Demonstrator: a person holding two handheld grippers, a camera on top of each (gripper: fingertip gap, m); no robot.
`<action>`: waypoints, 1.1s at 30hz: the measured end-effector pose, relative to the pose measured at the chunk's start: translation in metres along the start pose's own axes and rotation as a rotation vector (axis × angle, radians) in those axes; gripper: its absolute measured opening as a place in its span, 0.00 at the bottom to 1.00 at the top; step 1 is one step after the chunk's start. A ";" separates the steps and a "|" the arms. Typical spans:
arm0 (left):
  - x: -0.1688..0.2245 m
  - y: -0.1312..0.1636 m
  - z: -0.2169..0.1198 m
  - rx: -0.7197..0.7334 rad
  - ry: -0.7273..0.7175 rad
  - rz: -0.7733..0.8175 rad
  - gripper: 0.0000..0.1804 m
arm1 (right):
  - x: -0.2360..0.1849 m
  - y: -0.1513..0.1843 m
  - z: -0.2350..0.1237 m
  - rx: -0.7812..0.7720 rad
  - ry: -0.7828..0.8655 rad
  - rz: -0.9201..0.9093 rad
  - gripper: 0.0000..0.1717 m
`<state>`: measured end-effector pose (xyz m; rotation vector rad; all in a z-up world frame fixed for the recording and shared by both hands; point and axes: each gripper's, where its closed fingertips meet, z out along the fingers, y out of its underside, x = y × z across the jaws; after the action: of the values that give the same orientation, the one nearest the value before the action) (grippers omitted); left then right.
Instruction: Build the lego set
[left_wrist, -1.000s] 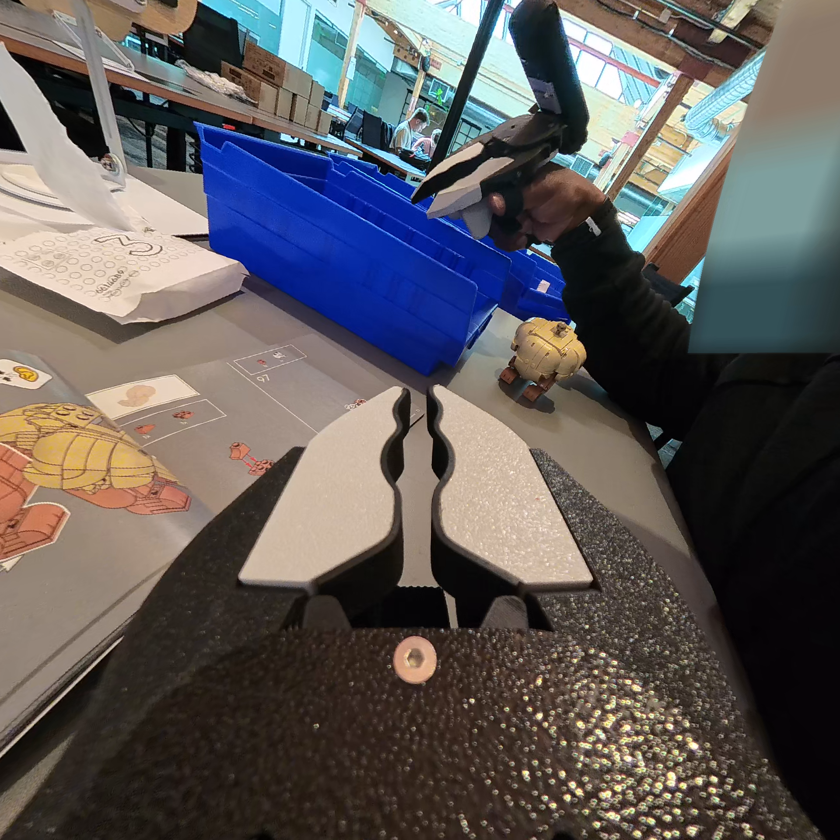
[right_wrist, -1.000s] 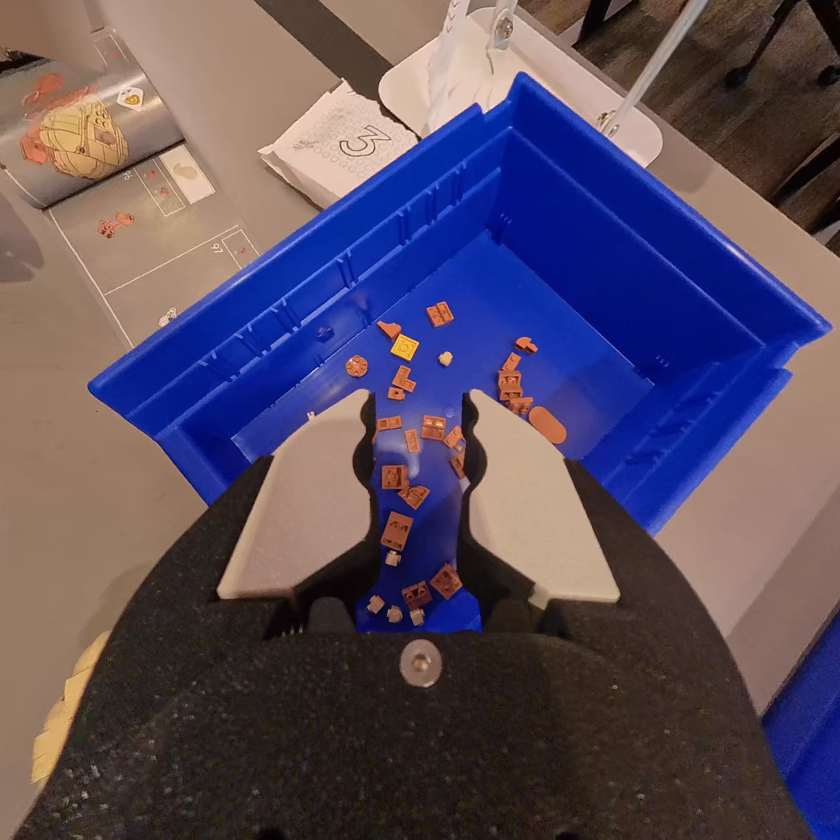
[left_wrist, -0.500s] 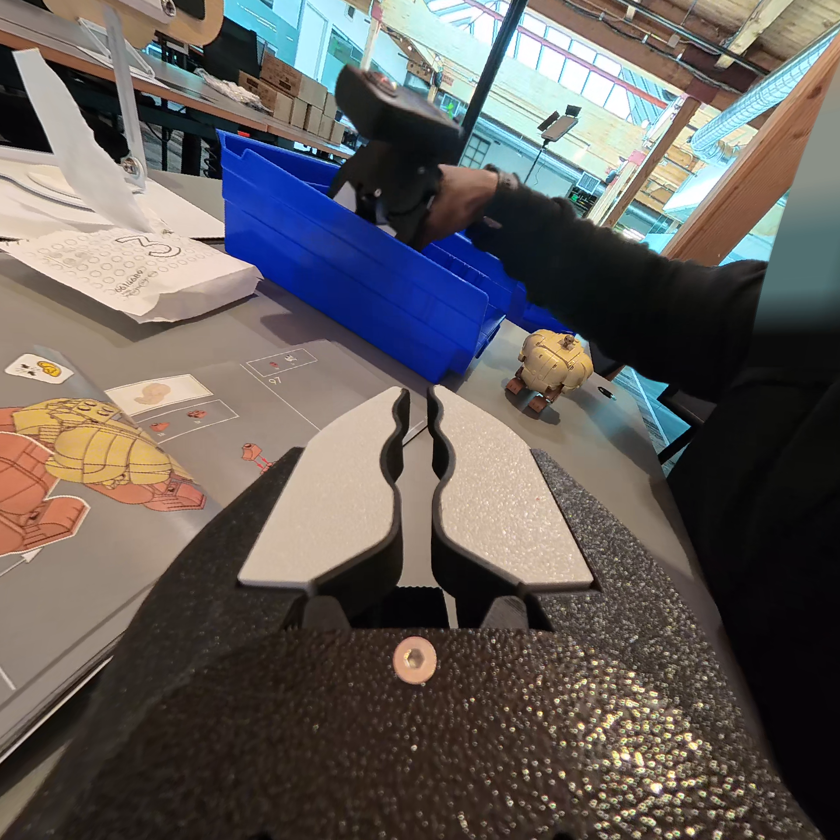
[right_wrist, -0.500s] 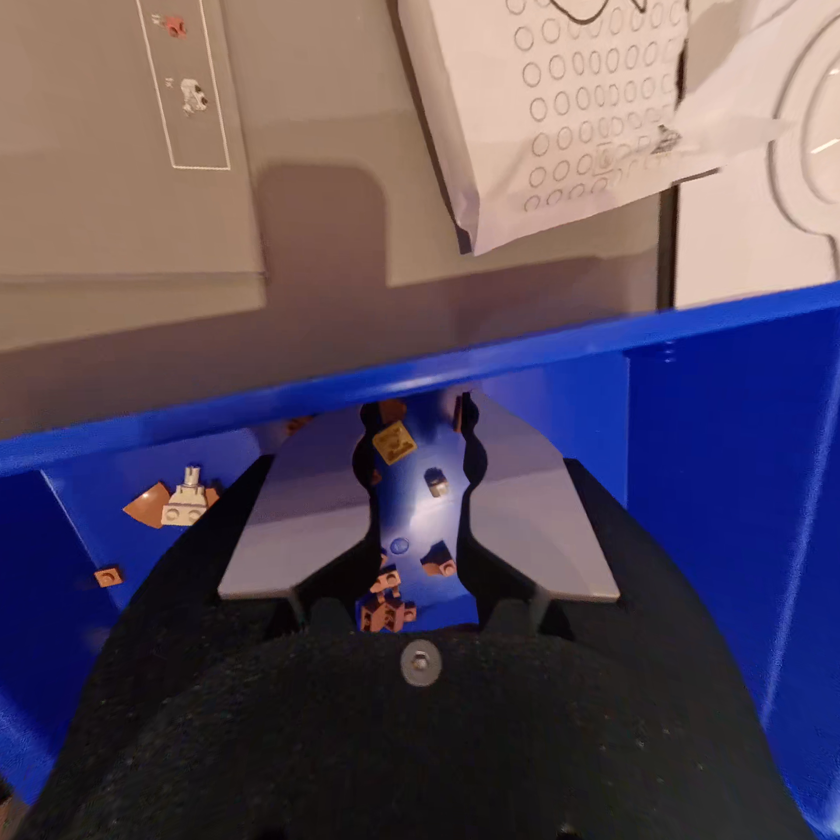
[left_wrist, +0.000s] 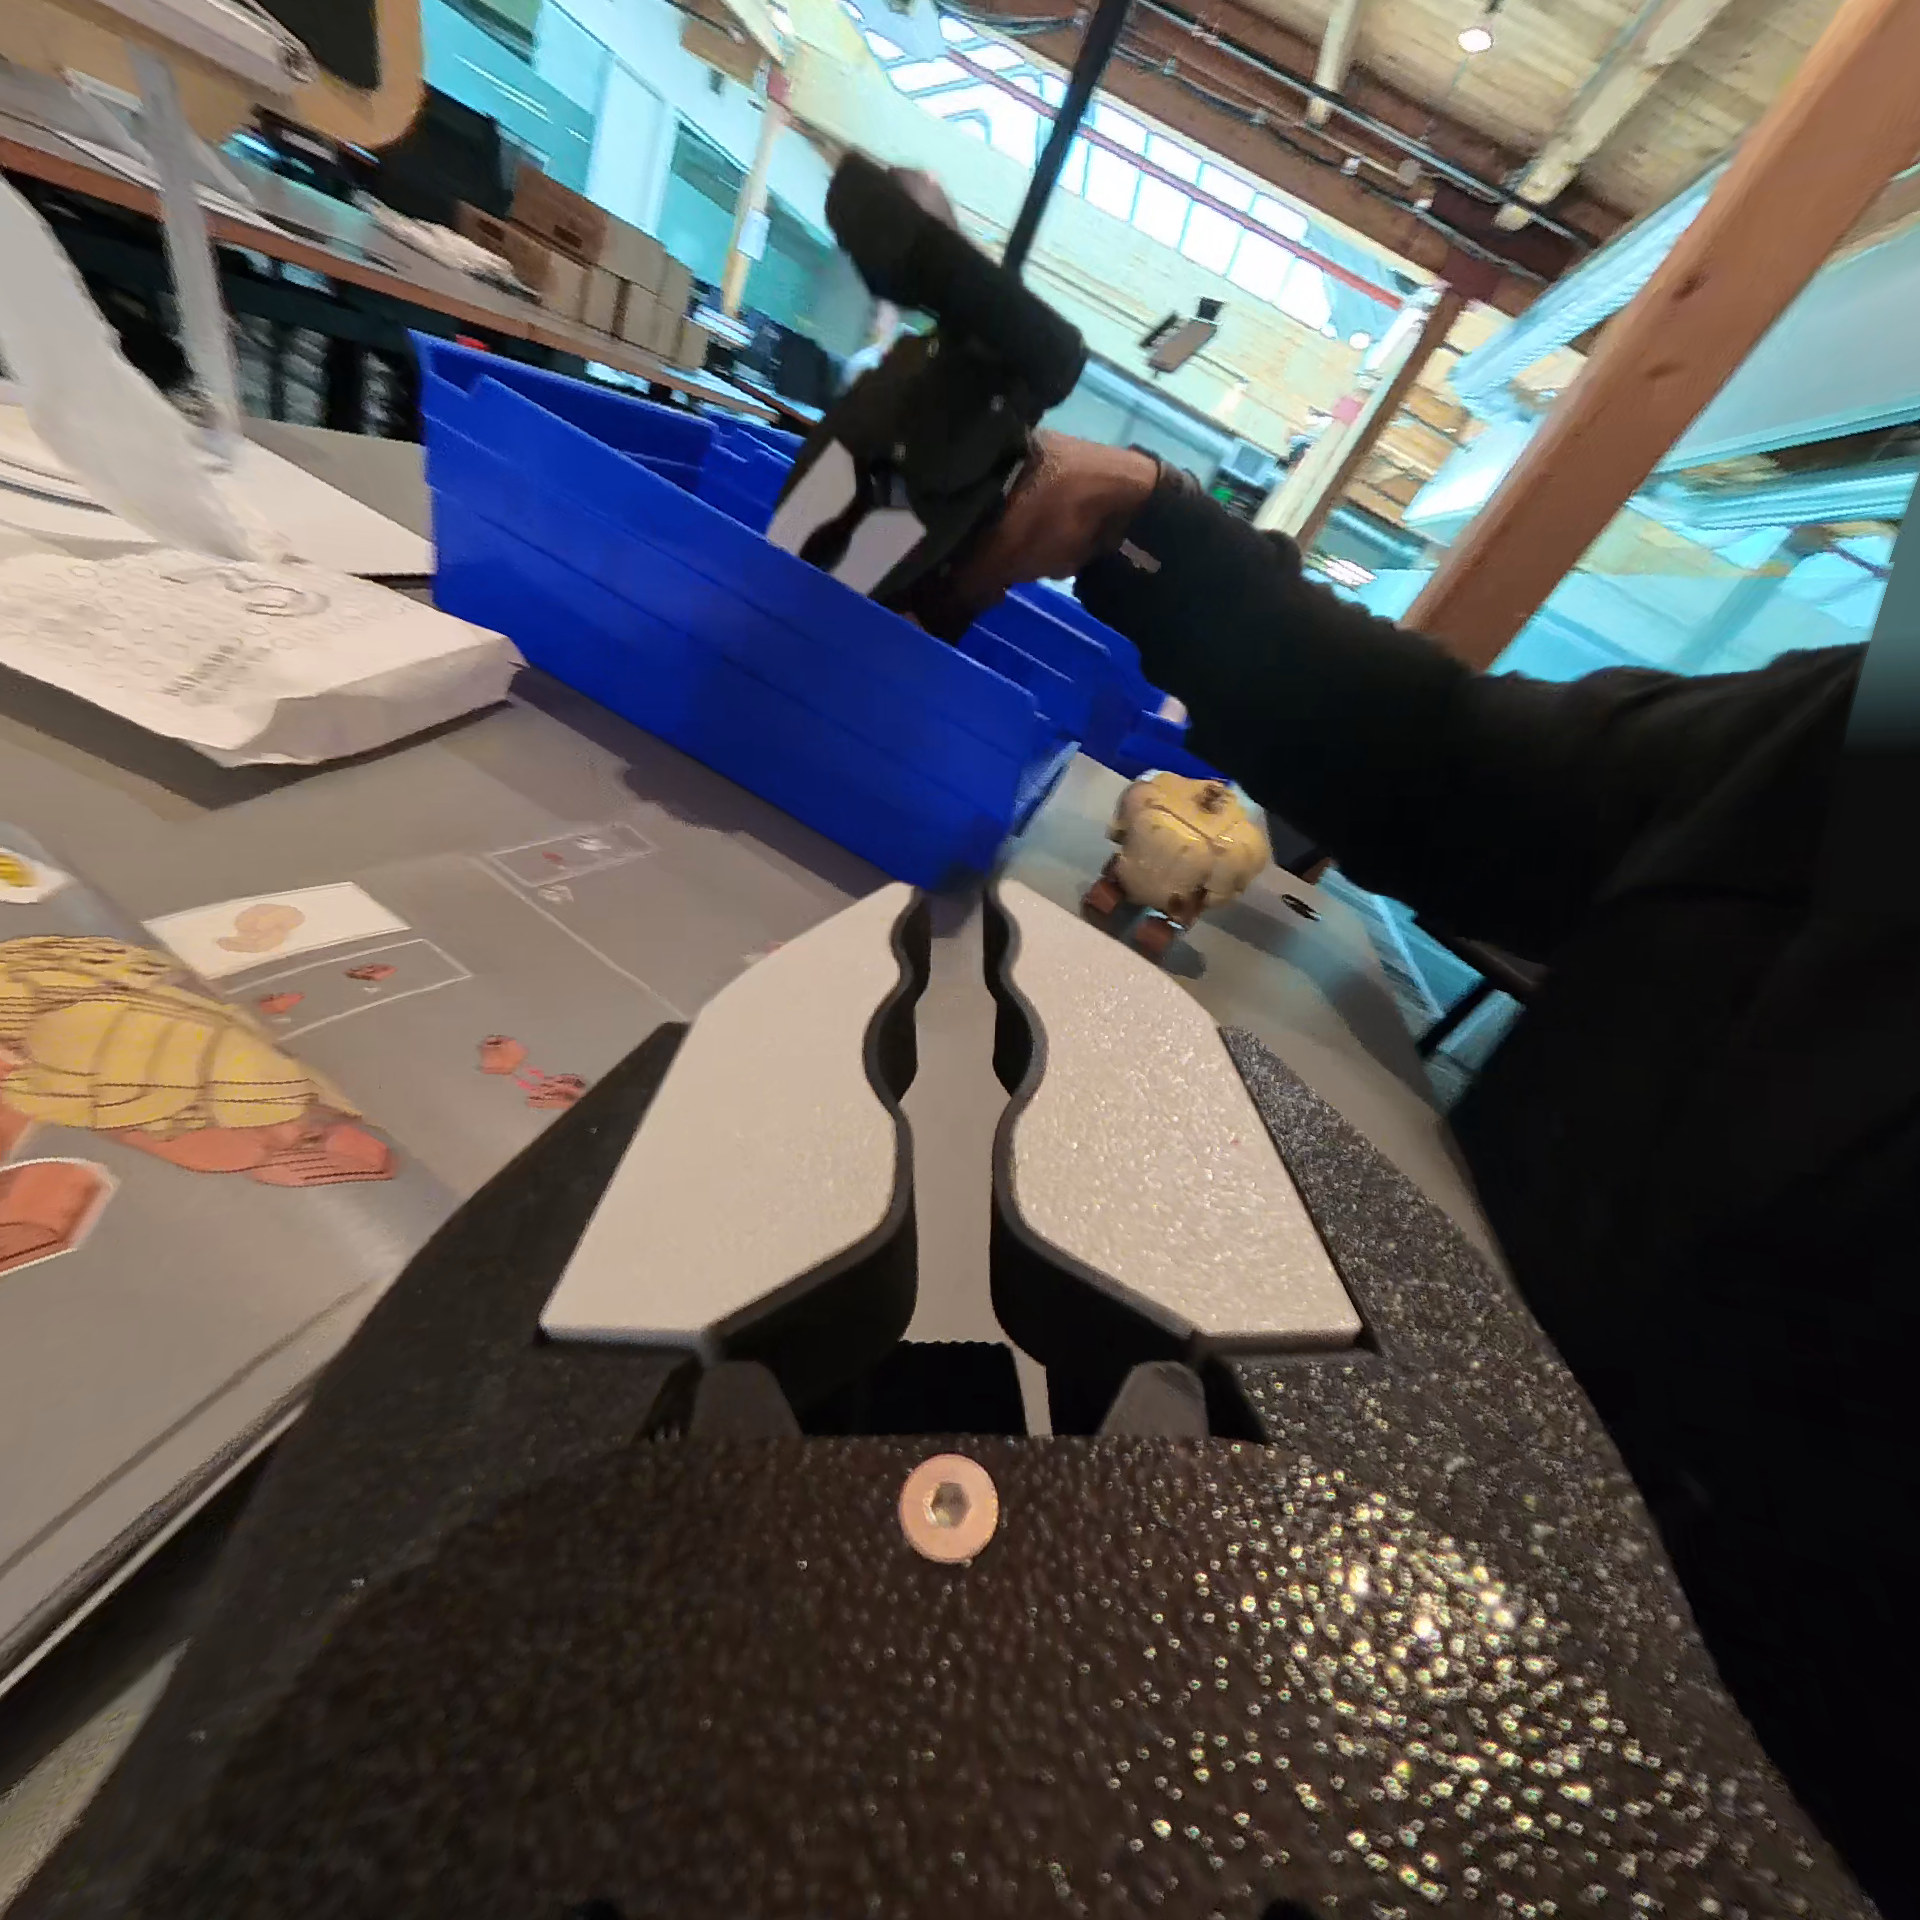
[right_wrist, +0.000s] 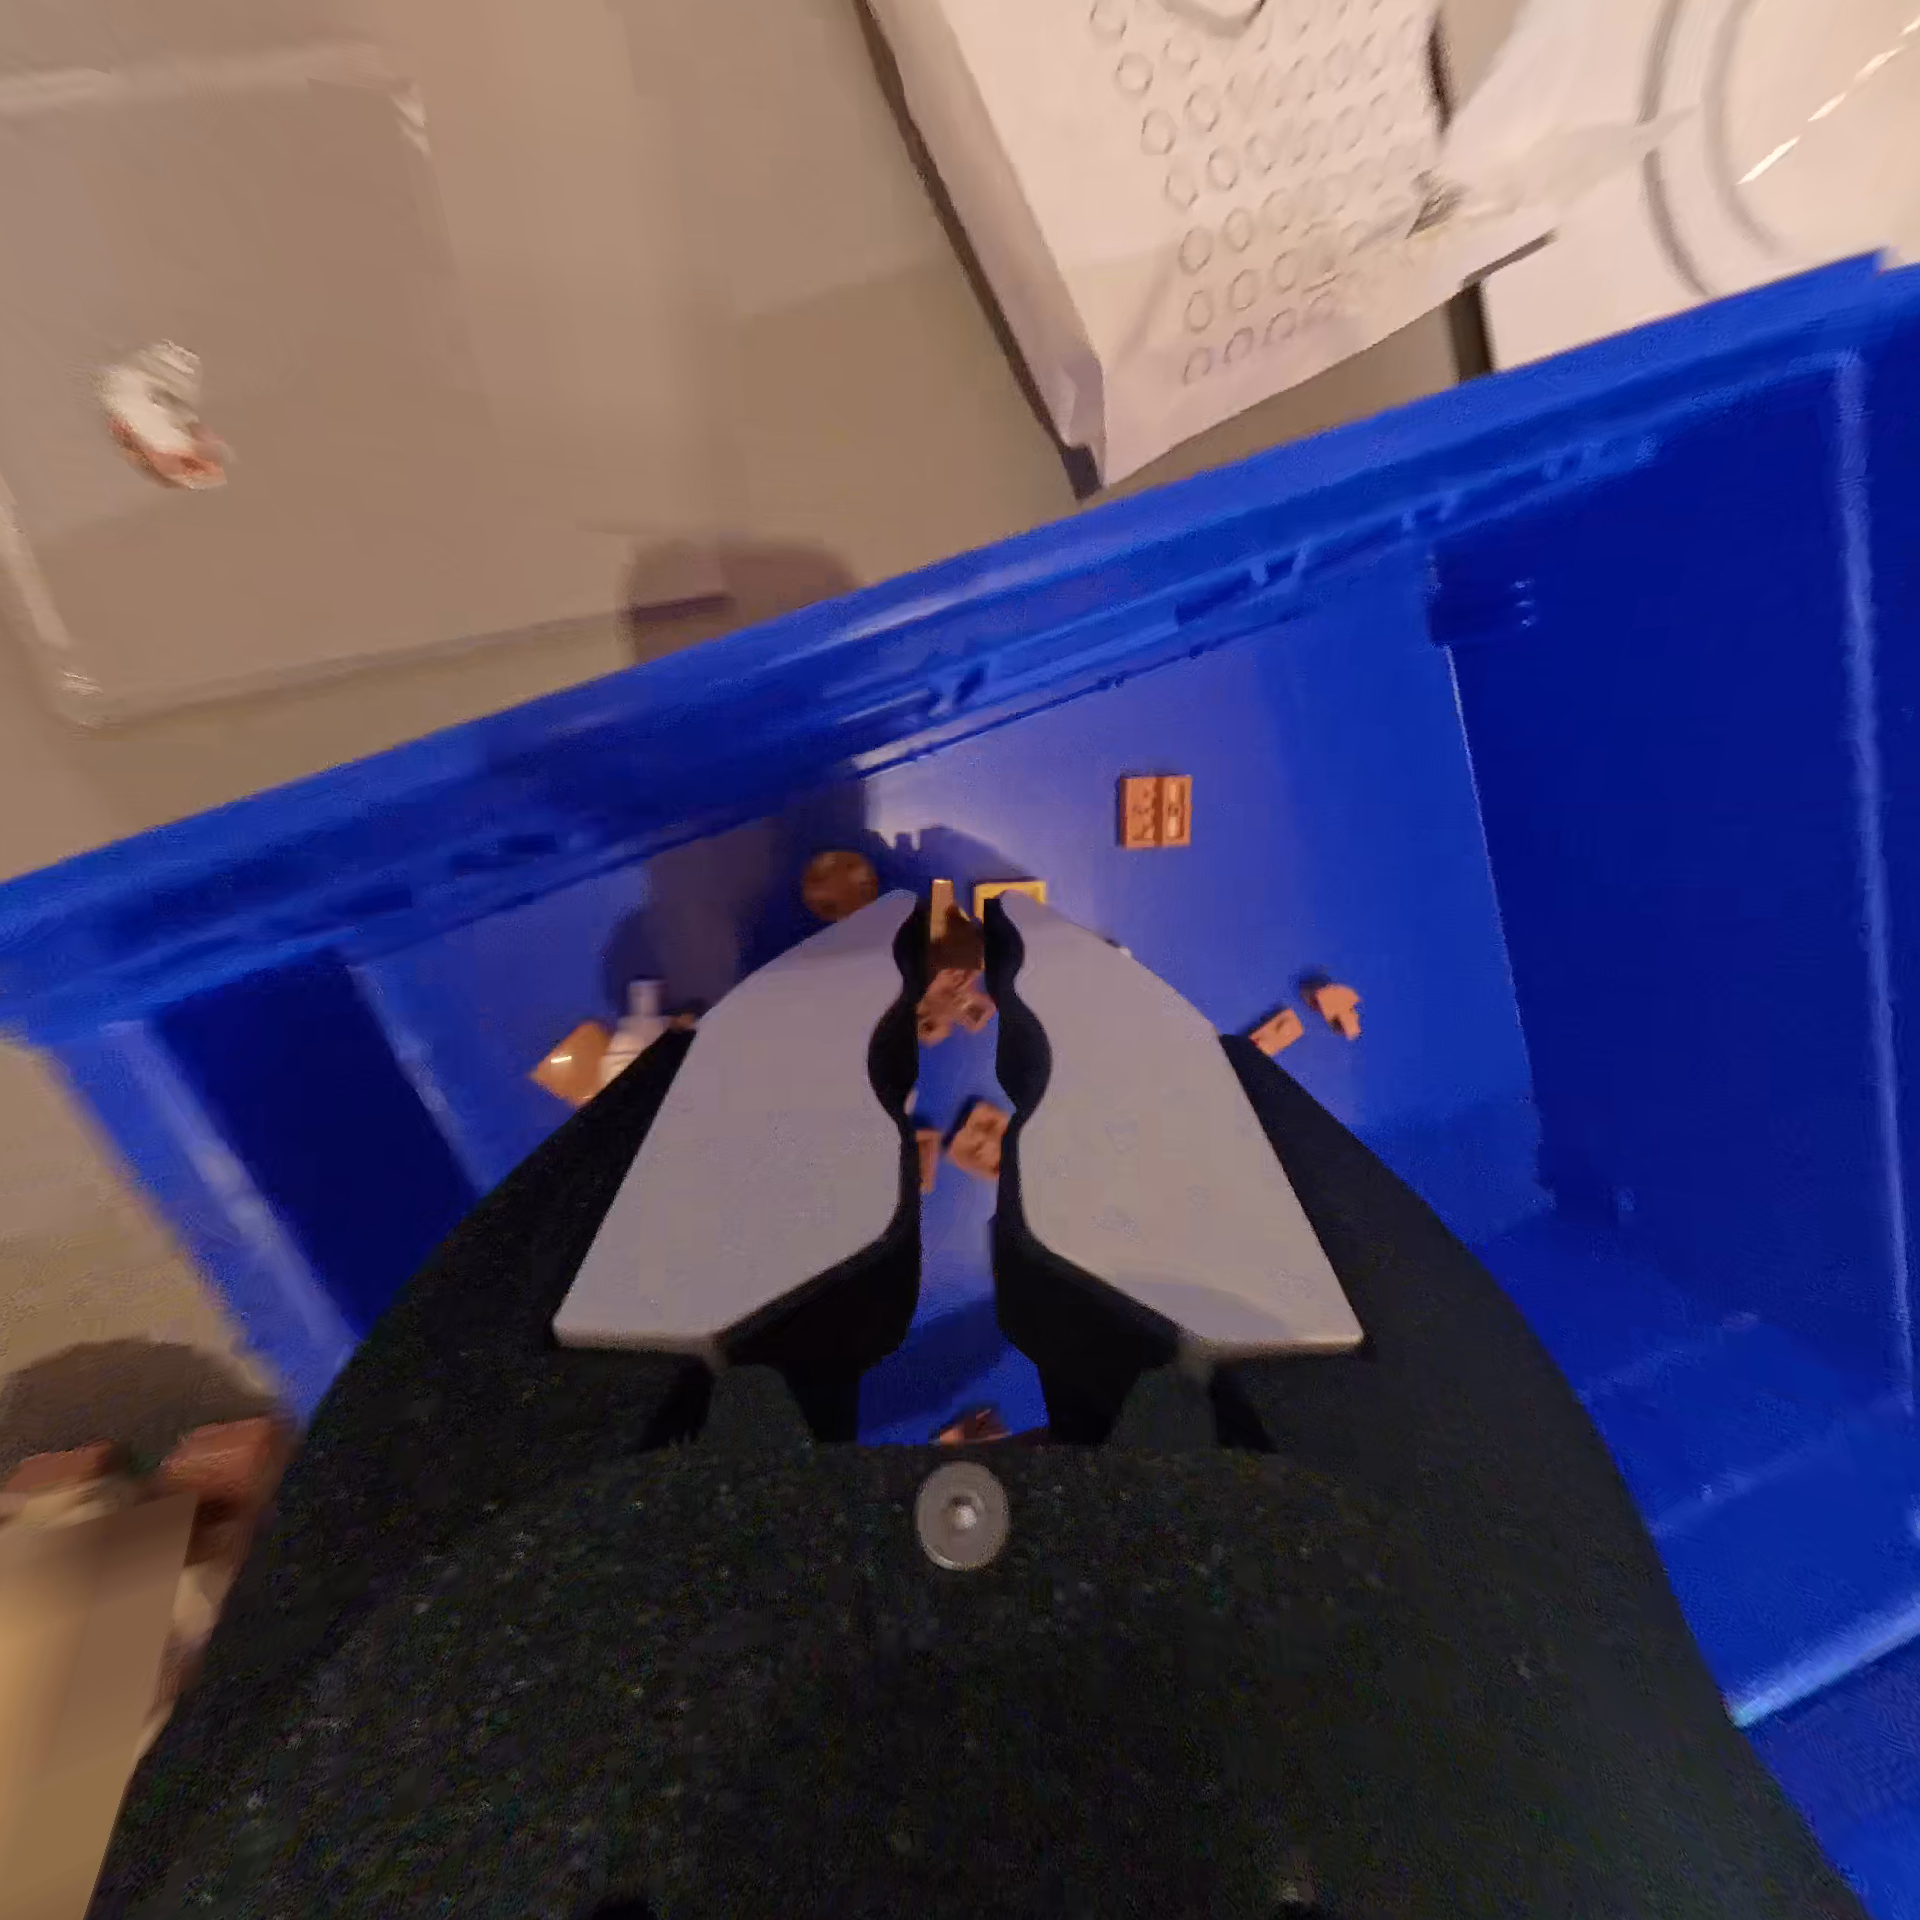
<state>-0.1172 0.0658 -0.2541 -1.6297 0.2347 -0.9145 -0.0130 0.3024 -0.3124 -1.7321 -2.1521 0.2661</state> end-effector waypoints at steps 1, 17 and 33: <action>0.006 0.002 0.001 -0.014 0.037 -0.022 0.05 | -0.008 -0.003 -0.015 0.041 0.001 0.030 0.05; 0.118 -0.016 -0.004 0.158 0.709 -0.407 0.21 | -0.244 -0.132 -0.068 0.778 -0.214 0.123 0.05; 0.097 -0.001 0.015 0.153 0.681 -0.669 0.33 | -0.254 -0.125 -0.014 0.745 -0.253 0.194 0.05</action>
<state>-0.0424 0.0183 -0.2112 -1.2072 0.0706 -1.9446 -0.0744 0.0267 -0.2952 -1.4915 -1.6861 1.2179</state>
